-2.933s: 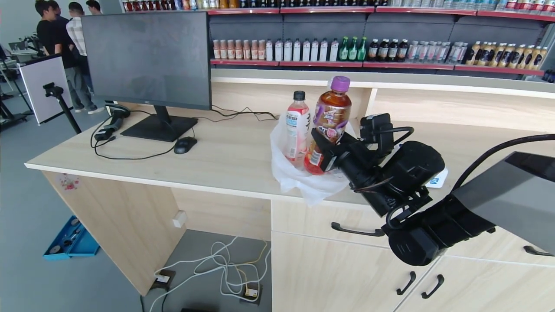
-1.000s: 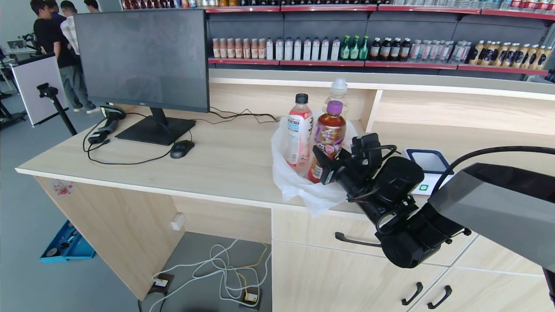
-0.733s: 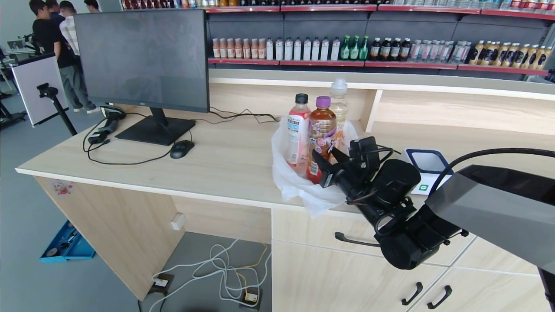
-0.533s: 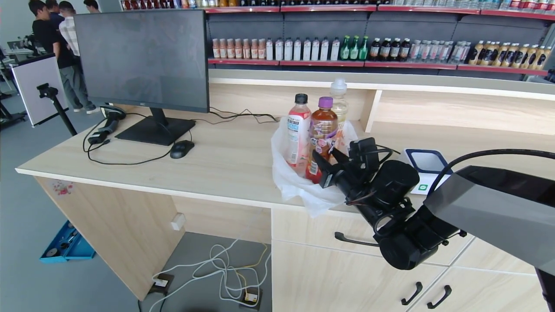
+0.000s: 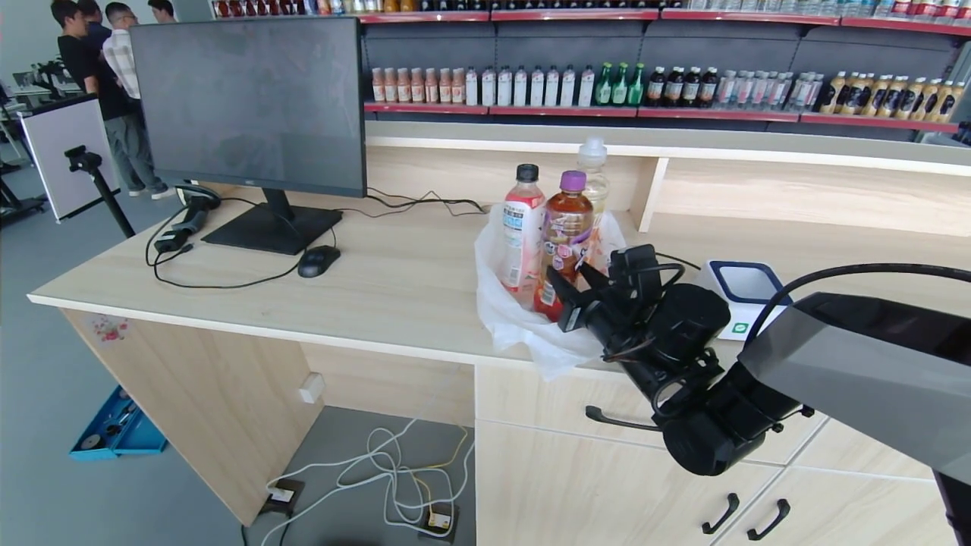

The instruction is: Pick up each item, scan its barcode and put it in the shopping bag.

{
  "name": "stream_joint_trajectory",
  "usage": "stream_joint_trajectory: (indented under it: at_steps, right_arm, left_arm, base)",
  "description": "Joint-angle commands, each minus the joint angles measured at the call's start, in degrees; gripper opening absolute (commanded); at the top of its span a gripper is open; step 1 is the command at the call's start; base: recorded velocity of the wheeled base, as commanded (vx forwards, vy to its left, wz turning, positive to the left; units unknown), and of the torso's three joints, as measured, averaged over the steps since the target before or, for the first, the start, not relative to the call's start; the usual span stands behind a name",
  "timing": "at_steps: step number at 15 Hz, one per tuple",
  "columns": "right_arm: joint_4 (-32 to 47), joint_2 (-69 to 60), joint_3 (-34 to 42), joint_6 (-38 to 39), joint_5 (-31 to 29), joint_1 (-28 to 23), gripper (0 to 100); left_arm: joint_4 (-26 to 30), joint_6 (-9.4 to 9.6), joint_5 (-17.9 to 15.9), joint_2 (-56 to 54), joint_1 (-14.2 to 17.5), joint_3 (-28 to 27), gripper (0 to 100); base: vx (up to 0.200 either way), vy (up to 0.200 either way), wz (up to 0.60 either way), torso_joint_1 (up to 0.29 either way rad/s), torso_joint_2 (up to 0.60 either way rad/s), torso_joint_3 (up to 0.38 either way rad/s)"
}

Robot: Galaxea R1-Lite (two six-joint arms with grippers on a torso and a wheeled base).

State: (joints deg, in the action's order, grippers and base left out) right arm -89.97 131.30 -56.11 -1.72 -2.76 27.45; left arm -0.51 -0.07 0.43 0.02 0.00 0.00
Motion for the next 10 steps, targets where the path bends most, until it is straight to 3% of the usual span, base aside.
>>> stream_joint_trajectory:
  at_steps: [1, 10]
  right_arm:
    - [0.0, 0.3, 0.3, 0.0, -0.1, 0.2, 100]
    - [0.0, -3.4, 6.3, 0.1, -0.1, 0.2, 100]
  left_arm:
    - [0.0, -0.01, 0.0, 0.0, 0.0, 0.0, 100]
    - [0.0, -0.10, 0.0, 0.0, 0.0, 0.0, 100]
  base:
    - [0.000, 0.000, 0.00, 0.000, 0.00, 0.000]
    - [0.000, 0.000, 0.00, 0.000, 0.00, 0.000]
